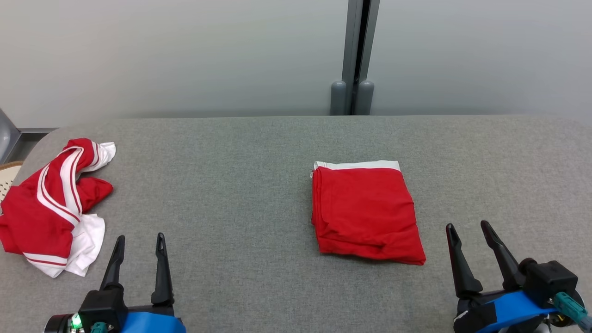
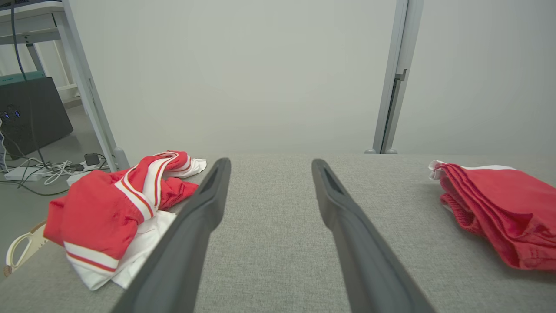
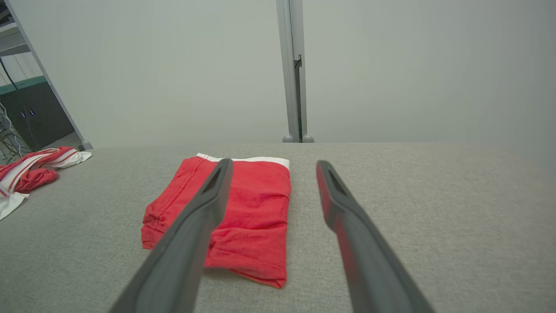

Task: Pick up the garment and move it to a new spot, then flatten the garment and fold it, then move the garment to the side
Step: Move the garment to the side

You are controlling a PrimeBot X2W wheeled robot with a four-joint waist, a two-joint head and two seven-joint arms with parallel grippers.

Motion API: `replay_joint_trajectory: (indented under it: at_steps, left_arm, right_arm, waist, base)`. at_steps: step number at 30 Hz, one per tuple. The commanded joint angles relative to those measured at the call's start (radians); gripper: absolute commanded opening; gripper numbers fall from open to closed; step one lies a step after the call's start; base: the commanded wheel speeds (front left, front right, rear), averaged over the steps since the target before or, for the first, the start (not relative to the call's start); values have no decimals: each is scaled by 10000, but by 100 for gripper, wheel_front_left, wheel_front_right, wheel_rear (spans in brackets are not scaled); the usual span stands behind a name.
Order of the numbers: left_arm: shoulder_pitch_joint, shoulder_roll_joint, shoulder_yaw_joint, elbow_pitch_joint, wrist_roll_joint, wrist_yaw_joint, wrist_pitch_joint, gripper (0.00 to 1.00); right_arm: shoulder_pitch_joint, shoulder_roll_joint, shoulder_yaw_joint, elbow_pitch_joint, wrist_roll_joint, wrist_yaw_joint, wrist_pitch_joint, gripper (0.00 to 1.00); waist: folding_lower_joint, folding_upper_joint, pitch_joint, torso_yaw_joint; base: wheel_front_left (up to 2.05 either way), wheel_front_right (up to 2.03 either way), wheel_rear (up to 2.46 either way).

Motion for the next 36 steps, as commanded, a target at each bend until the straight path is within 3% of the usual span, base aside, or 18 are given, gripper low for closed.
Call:
replay_joint_trajectory:
  at_steps: [1, 16, 22, 36]
  left_arm:
    - [-133, 34, -8, 1, -39, 57, -10, 100]
    - [-1043, -39, -208, 157, -253, 23, -163, 100]
    - [-1593, -124, -466, 326, -343, 41, -220, 100]
    - [-2085, -244, -561, 330, -491, 99, -231, 100]
  right_arm:
    - [-15, 6, -12, 70, 27, 1, -81, 100]
    - [-3037, 2, 50, 1035, -785, 1, -3, 100]
    - [-4467, -308, -153, 2476, -1113, 1, 311, 100]
    - [-5079, -808, 41, 6121, -949, 1, 597, 100]
  waist:
    - [0, 0, 30, 0]
    - [0, 0, 1106, 337]
    - [0, 0, 1810, 736]
    - [0, 0, 2421, 1121]
  base:
    - [0, 0, 0]
    - [0, 0, 0]
    - [0, 0, 0]
    - [0, 0, 0]
